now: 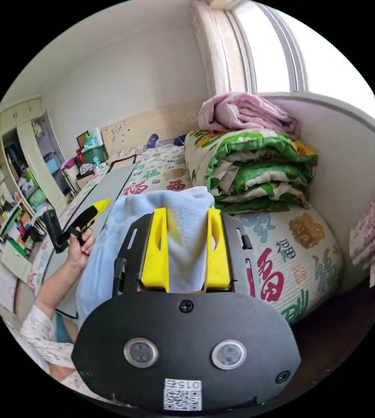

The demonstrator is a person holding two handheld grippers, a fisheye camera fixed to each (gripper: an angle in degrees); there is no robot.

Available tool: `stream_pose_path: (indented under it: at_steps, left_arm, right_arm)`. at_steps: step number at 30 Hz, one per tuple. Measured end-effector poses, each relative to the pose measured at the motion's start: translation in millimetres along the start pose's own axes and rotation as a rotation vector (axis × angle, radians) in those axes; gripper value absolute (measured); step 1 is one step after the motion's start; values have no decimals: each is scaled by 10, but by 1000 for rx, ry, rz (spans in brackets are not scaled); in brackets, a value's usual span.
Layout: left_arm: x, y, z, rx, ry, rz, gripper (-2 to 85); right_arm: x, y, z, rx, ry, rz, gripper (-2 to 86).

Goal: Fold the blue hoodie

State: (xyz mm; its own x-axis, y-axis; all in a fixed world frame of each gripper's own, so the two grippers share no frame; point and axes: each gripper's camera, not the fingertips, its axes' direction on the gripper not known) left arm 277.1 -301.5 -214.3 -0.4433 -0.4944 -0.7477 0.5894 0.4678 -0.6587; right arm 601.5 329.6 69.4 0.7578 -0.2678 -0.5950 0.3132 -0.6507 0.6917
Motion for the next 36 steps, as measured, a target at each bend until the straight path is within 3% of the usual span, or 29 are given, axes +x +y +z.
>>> stream_pose_path:
  at_steps: [6, 11, 16, 19, 24, 28, 36]
  left_arm:
    - [-396, 133, -33, -74, 185, -12, 182]
    - [-567, 397, -475, 69, 405, 22, 205]
    - [-575, 645, -1037, 147, 574, 77, 206]
    - [-479, 817, -1409, 222, 548, 125, 200]
    - [-214, 1103, -1651, 217, 472, 217, 70]
    - [-291, 1167, -1877, 235, 451, 173, 37]
    - [-333, 1436, -3804, 766, 290, 135, 7]
  right_arm:
    - [-584, 901, -748, 311, 39, -229, 103]
    - [-897, 1742, -1294, 523, -16, -345, 87]
    - [-825, 2324, -1677, 720, -197, -311, 74]
    - [-875, 2525, -1738, 747, -269, -326, 63]
    - [-1231, 2617, -1288, 786, -164, -368, 55]
    - [-1530, 2594, -1114, 795, -115, -408, 54]
    - [-2081, 2071, -562, 705, -220, -508, 52]
